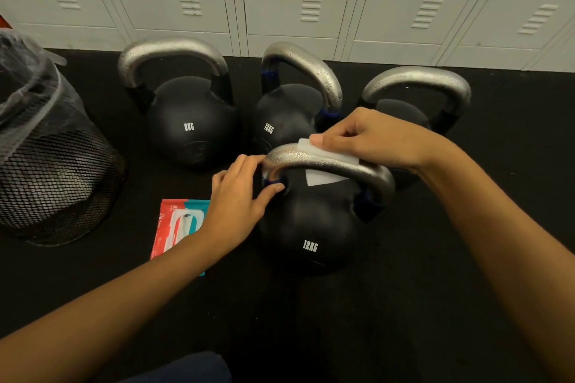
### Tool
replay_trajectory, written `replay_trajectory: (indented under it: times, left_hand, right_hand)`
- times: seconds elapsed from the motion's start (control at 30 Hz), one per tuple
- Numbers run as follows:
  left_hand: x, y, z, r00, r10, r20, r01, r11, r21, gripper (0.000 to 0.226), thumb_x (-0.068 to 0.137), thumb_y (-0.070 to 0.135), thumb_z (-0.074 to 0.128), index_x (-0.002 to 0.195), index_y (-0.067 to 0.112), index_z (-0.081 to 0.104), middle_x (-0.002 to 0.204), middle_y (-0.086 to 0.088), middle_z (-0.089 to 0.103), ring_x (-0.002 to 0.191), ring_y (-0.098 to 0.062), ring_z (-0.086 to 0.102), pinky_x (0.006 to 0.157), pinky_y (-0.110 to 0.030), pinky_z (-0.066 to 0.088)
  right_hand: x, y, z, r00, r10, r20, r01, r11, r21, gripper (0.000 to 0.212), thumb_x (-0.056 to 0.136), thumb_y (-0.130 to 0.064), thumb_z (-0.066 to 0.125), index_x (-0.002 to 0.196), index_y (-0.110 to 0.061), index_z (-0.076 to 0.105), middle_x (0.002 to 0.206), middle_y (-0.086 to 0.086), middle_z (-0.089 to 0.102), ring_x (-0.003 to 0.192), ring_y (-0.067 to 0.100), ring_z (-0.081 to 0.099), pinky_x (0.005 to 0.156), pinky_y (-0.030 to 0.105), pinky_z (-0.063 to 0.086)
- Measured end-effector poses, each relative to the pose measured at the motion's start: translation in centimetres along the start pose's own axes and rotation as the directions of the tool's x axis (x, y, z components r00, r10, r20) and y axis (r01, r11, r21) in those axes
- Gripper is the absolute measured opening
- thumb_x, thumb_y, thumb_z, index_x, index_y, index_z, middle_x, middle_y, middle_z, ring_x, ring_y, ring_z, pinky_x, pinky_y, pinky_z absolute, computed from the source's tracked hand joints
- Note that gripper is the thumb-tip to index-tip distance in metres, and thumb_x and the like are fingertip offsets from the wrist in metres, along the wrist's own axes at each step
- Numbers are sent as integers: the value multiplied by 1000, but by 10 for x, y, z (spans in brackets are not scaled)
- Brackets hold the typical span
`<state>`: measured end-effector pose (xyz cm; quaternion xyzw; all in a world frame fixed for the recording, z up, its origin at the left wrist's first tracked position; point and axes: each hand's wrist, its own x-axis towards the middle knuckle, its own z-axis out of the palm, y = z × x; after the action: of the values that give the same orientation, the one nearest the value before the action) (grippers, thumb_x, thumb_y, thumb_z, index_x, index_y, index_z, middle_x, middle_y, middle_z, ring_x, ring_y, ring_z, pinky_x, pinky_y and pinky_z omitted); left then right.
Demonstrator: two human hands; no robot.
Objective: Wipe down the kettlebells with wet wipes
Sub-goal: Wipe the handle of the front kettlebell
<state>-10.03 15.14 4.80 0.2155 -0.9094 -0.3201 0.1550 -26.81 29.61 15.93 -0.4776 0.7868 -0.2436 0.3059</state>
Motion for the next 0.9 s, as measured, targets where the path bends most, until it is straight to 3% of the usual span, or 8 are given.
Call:
replay_trajectory:
  times: [0.1,0.23,0.33,0.43,0.53,0.6,0.7,0.9]
  left_hand:
    - [0,-1,-1,1000,-1,3,1,1000,-5,46,88,34,64,128,17,50,119,1,53,115,-15,48,107,-39,31]
    - [-2,-1,2,999,-22,-28,21,999,-26,48,87,35,65,129,18,51,119,2,54,115,-14,48,105,-38,29]
    - [-1,-2,1,999,-26,-28,26,999,-24,50,86,42,65,129,22,50,118,5,53,117,-13,46,104,-40,30]
    - [-7,-7,-7,999,-11,48,18,987,-157,59,83,63,51,133,32,48,116,15,52,116,-4,43,106,-41,31]
    - [-14,-8,-14,1000,-29,-2,26,929,-369,54,87,62,36,135,38,43,118,19,53,118,0,46,107,-40,34]
    - [-6,-5,-20,990,-99,-100,43,890,-455,50,93,55,33,133,30,49,120,11,57,117,-2,50,106,-37,38]
    - [15,5,-31,974,-148,-173,46,871,-489,35,98,39,37,120,24,59,116,5,61,111,-3,55,102,-35,43]
    - [37,27,-34,998,-7,60,36,864,-503,21,99,23,48,116,23,60,107,10,66,99,2,61,87,-16,46]
  right_hand:
    - [-9,5,-6,998,60,-2,-60,998,29,59,96,-50,54,65,0,51,61,14,40,59,21,39,66,36,39]
    - [0,1,-6,996,92,18,-92,996,12,61,96,-51,53,71,5,57,65,15,53,62,26,51,74,37,46]
    - [15,-12,0,998,59,12,-59,997,-55,57,98,-47,52,60,-5,53,53,0,43,50,8,40,63,29,38]
    - [32,-23,8,999,46,28,-41,989,-142,56,99,-46,51,52,-16,55,52,-2,42,50,8,39,61,28,36]
    - [45,-31,12,996,77,54,-64,975,-213,61,99,-45,50,42,-25,53,41,-10,43,46,4,42,59,26,33]
    - [52,-37,12,991,103,88,-79,967,-244,51,100,-45,50,55,-23,60,50,-10,53,58,7,50,66,27,40]
    - [62,-44,11,972,165,166,-123,964,-238,46,99,-46,49,96,-7,72,81,8,62,79,25,59,83,39,49]
    - [53,-38,1,970,162,183,-173,984,47,28,98,-26,51,104,-6,71,90,10,59,83,24,51,80,35,47]
